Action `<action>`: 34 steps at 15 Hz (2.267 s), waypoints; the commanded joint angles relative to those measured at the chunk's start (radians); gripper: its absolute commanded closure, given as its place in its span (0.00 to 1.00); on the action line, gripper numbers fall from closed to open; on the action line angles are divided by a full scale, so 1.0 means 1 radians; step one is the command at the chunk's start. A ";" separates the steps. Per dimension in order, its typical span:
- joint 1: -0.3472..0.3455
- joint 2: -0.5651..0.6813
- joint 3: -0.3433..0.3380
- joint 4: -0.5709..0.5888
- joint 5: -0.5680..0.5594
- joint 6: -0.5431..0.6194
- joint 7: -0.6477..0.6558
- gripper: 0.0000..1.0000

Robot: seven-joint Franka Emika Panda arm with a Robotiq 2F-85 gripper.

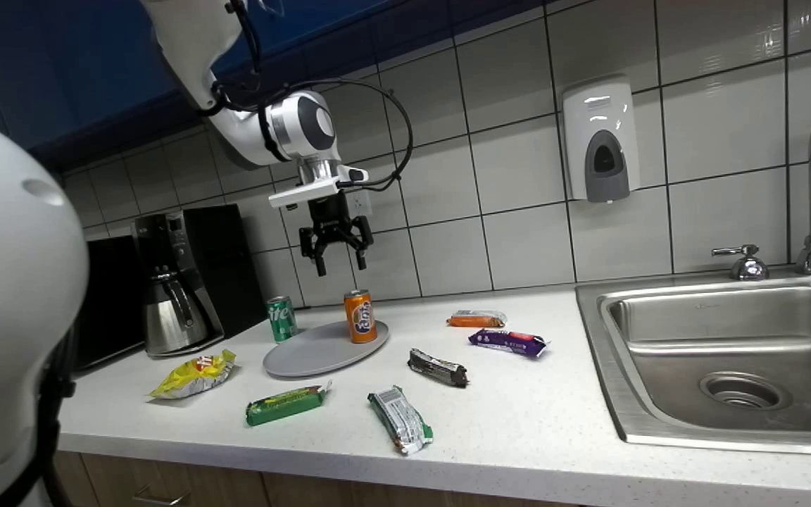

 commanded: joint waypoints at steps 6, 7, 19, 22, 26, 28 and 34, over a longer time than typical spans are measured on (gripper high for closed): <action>-0.042 0.058 0.016 0.047 0.014 -0.005 -0.077 0.00; -0.043 0.065 0.017 0.051 0.013 -0.004 -0.082 0.00; -0.047 0.167 0.014 0.133 0.008 0.010 -0.096 0.00; -0.045 0.186 0.016 0.149 0.008 0.009 -0.099 0.00; -0.042 0.200 0.020 0.155 0.009 0.006 -0.101 0.00; -0.040 0.203 0.022 0.154 0.008 0.006 -0.102 0.00; -0.042 0.213 0.023 0.154 0.008 0.010 -0.106 0.25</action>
